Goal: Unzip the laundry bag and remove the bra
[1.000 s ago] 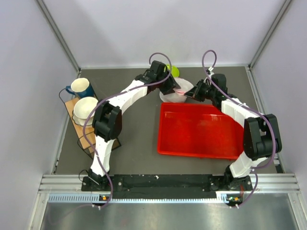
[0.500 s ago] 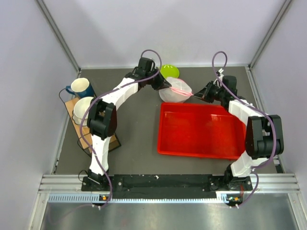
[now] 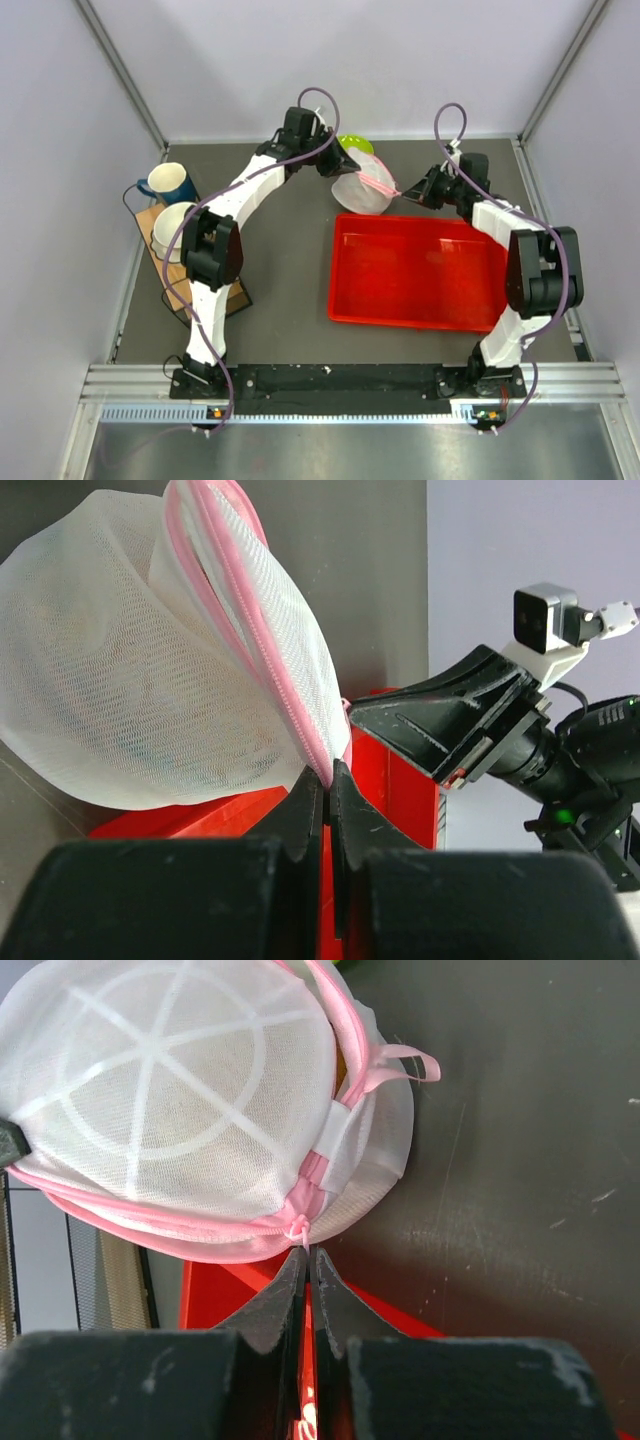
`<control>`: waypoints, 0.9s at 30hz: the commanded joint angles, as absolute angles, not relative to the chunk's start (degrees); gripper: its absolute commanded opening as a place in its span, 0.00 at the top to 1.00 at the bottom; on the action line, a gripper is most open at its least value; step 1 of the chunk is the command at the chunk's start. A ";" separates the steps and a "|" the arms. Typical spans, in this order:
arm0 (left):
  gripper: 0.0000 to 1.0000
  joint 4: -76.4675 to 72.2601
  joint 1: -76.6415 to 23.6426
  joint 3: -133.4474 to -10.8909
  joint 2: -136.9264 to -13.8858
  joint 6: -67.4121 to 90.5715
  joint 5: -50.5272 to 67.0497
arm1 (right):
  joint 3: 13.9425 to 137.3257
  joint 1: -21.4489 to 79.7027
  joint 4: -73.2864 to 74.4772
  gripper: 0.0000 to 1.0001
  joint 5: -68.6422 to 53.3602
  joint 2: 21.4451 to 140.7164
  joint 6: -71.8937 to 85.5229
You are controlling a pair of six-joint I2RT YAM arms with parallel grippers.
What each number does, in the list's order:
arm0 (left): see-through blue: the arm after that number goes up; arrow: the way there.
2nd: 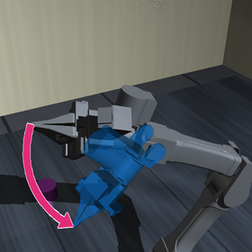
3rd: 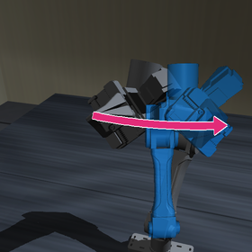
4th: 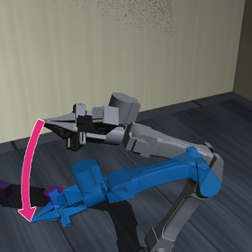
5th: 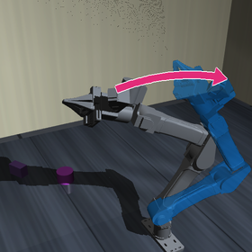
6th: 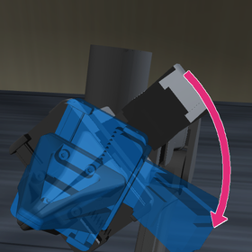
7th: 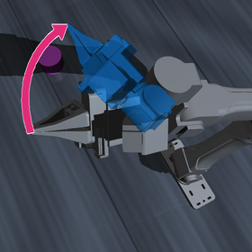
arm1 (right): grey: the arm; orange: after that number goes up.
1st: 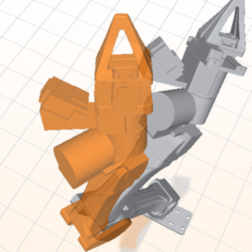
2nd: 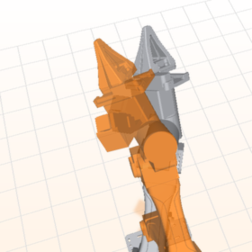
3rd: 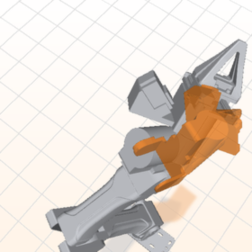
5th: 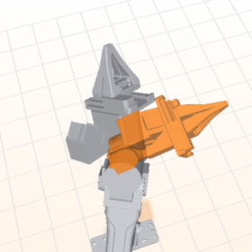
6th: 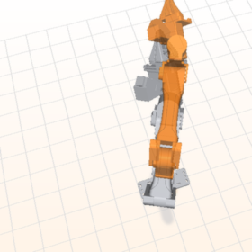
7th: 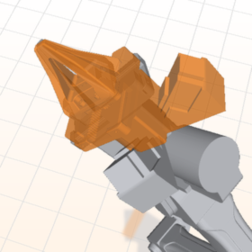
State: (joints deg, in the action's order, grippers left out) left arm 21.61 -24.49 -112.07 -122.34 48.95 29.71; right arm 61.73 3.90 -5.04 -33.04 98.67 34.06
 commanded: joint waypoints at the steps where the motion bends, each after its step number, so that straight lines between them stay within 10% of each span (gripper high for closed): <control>1: 1.00 21.09 -23.03 -114.61 -121.03 45.71 31.72 | 64.78 2.99 -3.69 1.00 -30.15 98.88 29.45; 5: 1.00 21.18 -23.64 -114.17 -121.29 45.61 31.91 | 65.74 3.08 -0.19 0.98 -29.36 96.60 28.39; 11: 1.00 19.34 -25.31 -112.85 -121.64 46.93 31.20 | 67.67 5.88 6.32 0.50 -21.20 90.27 23.92; 15: 1.00 19.51 -26.10 -113.03 -121.91 46.94 29.45 | 72.33 12.47 12.91 0.46 -13.11 89.38 18.03; 22: 0.33 22.06 -25.84 -112.76 -119.62 44.74 25.58 | 77.60 21.17 14.15 0.42 -6.51 92.19 15.91; 27: 0.23 23.02 -24.53 -112.50 -119.18 44.65 26.37 | 81.47 23.90 15.64 0.39 -4.66 95.97 14.07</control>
State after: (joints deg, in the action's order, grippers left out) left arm 23.49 -25.89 -112.07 -122.39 45.65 27.09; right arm 77.45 22.39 14.35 -8.88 93.80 16.95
